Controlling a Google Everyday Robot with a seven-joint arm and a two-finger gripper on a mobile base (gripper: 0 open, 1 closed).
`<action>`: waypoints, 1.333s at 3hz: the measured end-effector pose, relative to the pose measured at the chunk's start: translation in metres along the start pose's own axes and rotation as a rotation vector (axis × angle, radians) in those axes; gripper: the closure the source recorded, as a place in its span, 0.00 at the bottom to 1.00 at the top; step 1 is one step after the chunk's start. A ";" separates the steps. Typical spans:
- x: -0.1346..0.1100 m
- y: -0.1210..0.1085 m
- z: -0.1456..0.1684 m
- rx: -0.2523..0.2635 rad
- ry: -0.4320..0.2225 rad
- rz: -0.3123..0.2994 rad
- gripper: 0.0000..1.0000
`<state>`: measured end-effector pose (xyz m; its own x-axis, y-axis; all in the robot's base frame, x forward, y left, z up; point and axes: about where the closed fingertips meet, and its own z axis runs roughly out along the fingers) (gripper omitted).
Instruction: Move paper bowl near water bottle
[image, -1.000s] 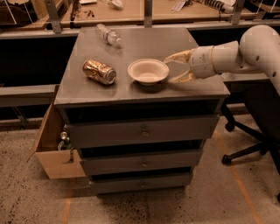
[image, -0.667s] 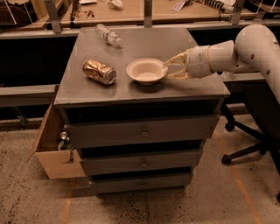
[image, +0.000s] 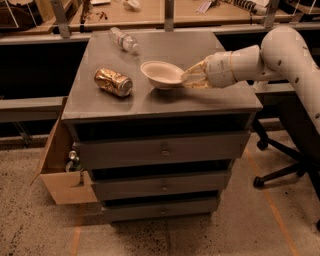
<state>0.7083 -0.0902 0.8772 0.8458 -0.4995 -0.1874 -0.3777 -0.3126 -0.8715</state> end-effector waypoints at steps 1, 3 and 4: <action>0.001 -0.008 0.003 0.008 0.027 -0.022 1.00; 0.045 -0.083 0.002 0.042 0.270 -0.128 1.00; 0.071 -0.102 0.019 0.009 0.342 -0.139 1.00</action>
Offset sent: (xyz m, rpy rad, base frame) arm 0.0757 -0.0050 0.0906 -0.0942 -0.2964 -0.2464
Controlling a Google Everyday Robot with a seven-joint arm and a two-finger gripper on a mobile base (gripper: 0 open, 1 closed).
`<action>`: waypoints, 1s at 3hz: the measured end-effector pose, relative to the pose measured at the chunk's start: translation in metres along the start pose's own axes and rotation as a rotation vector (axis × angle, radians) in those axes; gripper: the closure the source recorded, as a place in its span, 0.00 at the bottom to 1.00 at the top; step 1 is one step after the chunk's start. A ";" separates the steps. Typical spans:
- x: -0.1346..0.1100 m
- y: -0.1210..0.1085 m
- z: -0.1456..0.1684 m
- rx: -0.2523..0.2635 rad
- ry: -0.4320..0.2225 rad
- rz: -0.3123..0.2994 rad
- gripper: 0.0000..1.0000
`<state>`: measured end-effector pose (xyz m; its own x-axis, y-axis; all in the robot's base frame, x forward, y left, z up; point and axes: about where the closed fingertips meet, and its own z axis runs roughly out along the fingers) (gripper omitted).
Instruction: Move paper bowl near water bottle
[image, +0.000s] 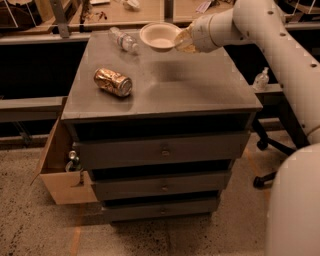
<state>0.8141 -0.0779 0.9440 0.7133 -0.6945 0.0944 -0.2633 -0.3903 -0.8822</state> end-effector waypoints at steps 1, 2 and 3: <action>0.011 -0.002 0.030 -0.047 0.029 0.006 1.00; 0.018 0.004 0.056 -0.090 0.040 0.022 1.00; 0.021 0.013 0.078 -0.127 0.035 0.045 0.82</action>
Offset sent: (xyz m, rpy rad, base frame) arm 0.0838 0.0205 -0.0349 -0.0857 0.0966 -0.0877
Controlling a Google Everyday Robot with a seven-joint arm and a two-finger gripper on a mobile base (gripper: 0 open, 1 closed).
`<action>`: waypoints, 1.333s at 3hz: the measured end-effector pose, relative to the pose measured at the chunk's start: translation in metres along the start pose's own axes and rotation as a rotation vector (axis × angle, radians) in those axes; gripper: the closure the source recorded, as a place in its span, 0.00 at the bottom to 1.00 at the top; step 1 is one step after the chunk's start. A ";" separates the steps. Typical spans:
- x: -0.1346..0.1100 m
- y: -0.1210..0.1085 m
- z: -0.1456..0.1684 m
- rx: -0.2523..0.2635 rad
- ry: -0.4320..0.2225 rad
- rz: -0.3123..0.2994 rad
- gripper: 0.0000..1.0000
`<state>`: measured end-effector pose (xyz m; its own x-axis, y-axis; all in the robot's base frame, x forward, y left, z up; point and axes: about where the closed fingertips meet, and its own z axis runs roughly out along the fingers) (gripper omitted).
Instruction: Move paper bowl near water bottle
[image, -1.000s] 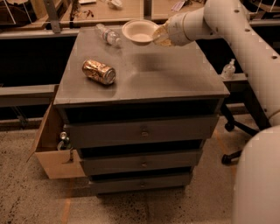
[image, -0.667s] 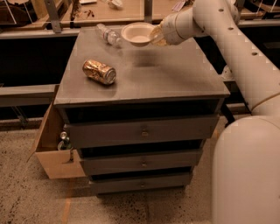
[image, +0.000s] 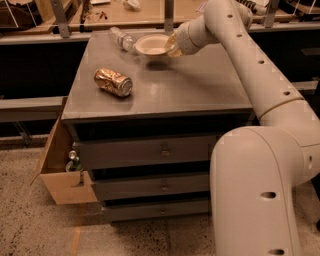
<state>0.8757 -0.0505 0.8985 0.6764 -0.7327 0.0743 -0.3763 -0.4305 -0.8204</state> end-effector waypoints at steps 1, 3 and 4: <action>0.000 0.008 0.022 -0.036 -0.005 0.020 0.50; 0.001 0.011 0.031 -0.053 -0.005 0.037 0.04; 0.010 0.004 -0.001 -0.003 -0.002 0.093 0.00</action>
Offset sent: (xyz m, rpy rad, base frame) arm 0.0280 0.0058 -0.0196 -0.0099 0.0625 -0.0264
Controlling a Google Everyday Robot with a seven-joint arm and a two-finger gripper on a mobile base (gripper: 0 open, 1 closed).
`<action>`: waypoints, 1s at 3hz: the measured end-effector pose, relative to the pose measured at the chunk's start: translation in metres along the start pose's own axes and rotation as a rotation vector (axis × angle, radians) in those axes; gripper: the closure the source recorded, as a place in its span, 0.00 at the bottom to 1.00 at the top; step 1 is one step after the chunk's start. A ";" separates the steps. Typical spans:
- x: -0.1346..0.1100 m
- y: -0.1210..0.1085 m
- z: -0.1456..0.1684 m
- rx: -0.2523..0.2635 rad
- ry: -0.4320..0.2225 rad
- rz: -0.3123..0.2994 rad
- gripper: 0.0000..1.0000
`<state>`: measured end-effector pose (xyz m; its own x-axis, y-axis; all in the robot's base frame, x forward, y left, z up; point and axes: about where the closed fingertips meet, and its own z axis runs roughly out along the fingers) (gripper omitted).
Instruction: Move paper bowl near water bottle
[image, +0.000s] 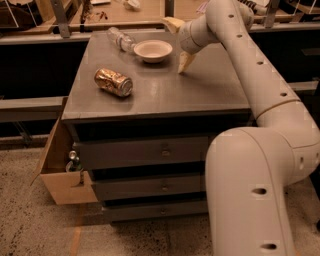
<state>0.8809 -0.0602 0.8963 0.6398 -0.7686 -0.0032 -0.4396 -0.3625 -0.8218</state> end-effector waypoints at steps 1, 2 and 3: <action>0.023 -0.002 -0.056 0.087 0.030 0.084 0.00; 0.052 0.006 -0.124 0.197 0.107 0.201 0.00; 0.065 0.020 -0.129 0.219 0.141 0.223 0.00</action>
Offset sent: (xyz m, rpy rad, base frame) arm -0.1082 -0.1960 0.0990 0.3652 -0.1863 -0.4157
